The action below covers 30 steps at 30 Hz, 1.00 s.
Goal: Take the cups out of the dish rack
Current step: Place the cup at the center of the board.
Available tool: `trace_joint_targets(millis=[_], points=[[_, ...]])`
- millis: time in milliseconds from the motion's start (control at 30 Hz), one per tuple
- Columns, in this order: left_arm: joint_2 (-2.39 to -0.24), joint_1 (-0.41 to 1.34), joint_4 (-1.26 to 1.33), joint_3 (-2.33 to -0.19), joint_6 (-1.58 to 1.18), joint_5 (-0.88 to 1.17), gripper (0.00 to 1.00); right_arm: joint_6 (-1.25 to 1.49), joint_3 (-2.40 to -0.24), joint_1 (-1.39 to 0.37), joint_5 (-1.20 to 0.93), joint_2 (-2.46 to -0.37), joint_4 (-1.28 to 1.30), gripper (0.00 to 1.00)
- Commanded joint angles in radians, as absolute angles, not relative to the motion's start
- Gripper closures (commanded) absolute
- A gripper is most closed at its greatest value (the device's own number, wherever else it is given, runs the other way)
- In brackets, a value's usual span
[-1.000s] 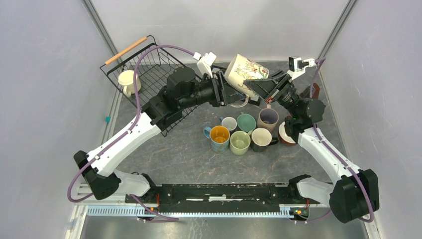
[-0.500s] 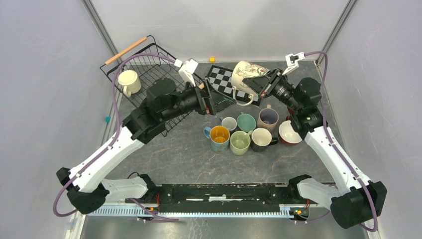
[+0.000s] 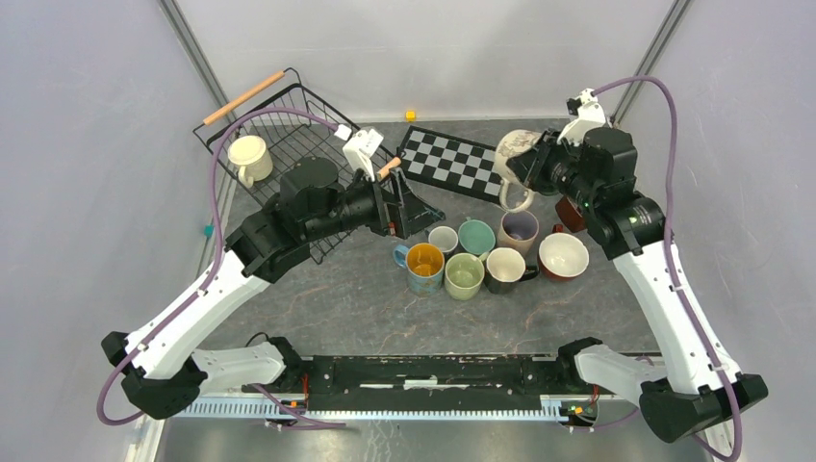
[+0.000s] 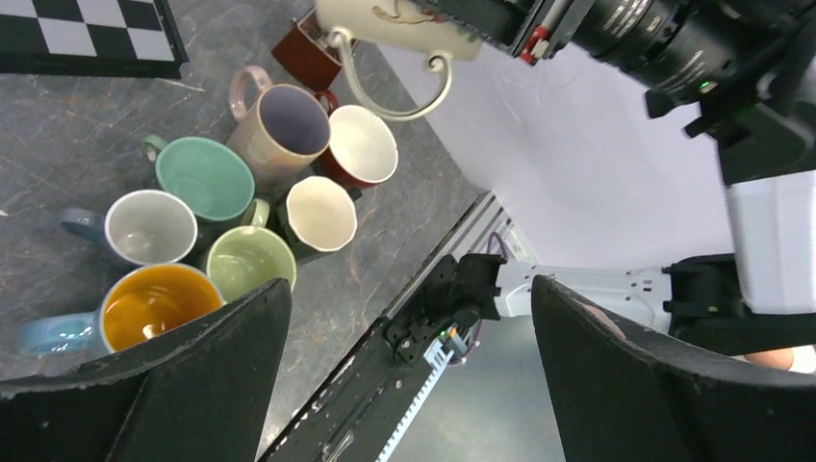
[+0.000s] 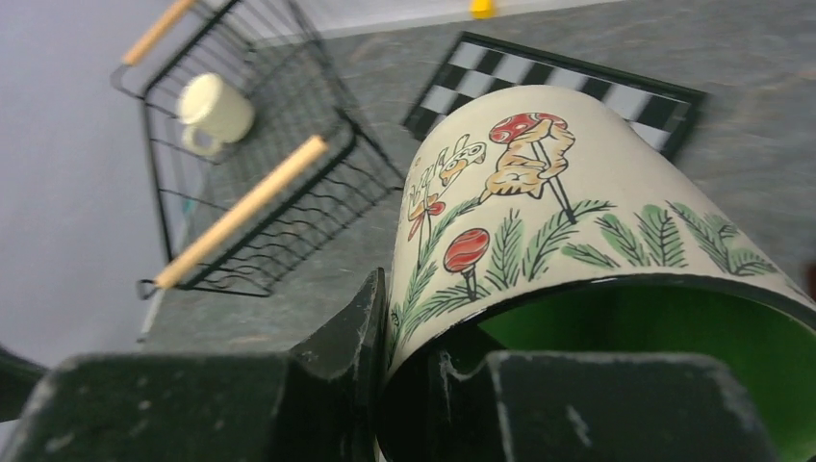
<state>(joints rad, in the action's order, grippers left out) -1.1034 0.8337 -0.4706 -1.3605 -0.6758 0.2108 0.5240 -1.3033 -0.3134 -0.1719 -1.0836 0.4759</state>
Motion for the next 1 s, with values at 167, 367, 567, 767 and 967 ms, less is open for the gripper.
trace_joint_targets(millis=[167,367,567,767,967], points=[[-1.104,0.839,-0.517,-1.373,-0.603,0.261,0.00,0.351,-1.436,-0.300,0.226,-1.067,0.818,1.00],[-1.095,0.839,-0.509,-1.348,-0.611,0.287,0.00,0.351,-1.370,-0.223,0.355,-1.026,0.953,1.00],[-1.086,0.839,-0.501,-1.335,-0.615,0.304,0.00,0.302,-1.276,-0.067,0.351,-1.001,0.992,1.00],[-1.101,0.839,-0.497,-1.339,-0.621,0.350,0.00,0.254,-1.139,0.117,0.301,-0.982,0.928,1.00],[-1.110,0.839,-0.520,-1.345,-0.611,0.381,0.00,0.226,-0.989,0.222,0.240,-1.001,0.825,1.00]])
